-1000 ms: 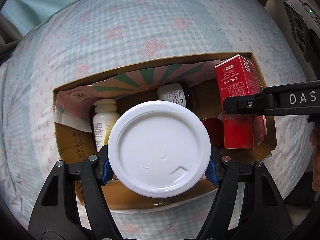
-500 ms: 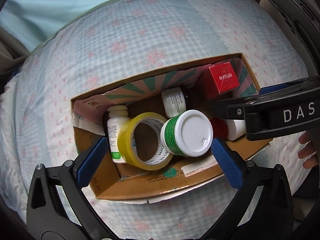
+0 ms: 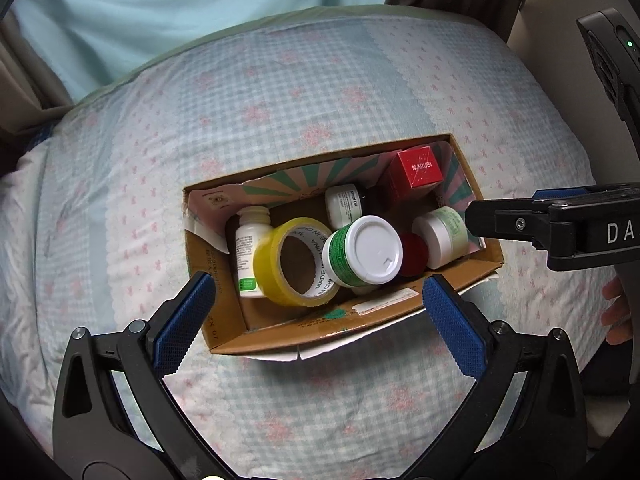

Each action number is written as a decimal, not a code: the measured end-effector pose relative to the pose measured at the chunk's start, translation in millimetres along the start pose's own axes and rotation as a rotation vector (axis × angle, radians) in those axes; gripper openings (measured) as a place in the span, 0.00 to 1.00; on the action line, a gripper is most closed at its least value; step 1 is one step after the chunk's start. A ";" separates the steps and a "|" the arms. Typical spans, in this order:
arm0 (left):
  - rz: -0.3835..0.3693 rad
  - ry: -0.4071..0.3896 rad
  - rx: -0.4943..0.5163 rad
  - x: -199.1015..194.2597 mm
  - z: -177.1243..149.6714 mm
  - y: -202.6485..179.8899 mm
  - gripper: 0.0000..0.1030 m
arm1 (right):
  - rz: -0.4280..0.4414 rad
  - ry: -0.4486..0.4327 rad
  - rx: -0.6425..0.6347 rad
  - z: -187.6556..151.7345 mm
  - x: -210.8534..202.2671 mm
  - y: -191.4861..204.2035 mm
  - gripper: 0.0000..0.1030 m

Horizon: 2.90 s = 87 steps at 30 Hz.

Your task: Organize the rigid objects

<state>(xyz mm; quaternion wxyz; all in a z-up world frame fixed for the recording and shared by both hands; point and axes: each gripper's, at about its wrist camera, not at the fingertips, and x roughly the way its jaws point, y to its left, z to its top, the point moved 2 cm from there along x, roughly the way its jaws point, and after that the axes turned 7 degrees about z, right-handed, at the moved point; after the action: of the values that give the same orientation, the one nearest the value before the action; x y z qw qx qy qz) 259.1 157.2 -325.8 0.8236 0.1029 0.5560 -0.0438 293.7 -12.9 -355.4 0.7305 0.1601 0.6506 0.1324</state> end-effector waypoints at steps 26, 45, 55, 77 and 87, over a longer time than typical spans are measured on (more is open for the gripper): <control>0.092 -0.630 -0.212 -361.6 -44.2 -31.0 1.00 | -0.214 -0.732 -0.289 -154.3 -346.1 56.5 1.00; 0.129 -0.653 -0.269 -369.9 -74.2 -68.5 1.00 | -0.221 -0.806 -0.322 -187.6 -374.9 29.9 1.00; 0.152 -0.675 -0.269 -377.6 -76.2 -70.4 1.00 | -0.214 -0.812 -0.320 -190.9 -377.6 28.5 1.00; 0.164 -0.693 -0.253 -380.5 -65.1 -72.4 1.00 | -0.220 -0.819 -0.296 -188.0 -377.6 32.4 1.00; 0.175 -0.702 -0.253 -381.3 -62.2 -73.2 1.00 | -0.222 -0.823 -0.289 -185.6 -376.5 33.2 1.00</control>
<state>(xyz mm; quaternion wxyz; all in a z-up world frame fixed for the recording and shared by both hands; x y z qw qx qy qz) 44.9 83.3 -4.4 0.9707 0.0262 0.2303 0.0634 65.3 -122.4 -19.0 0.9530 0.0248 0.2941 0.0681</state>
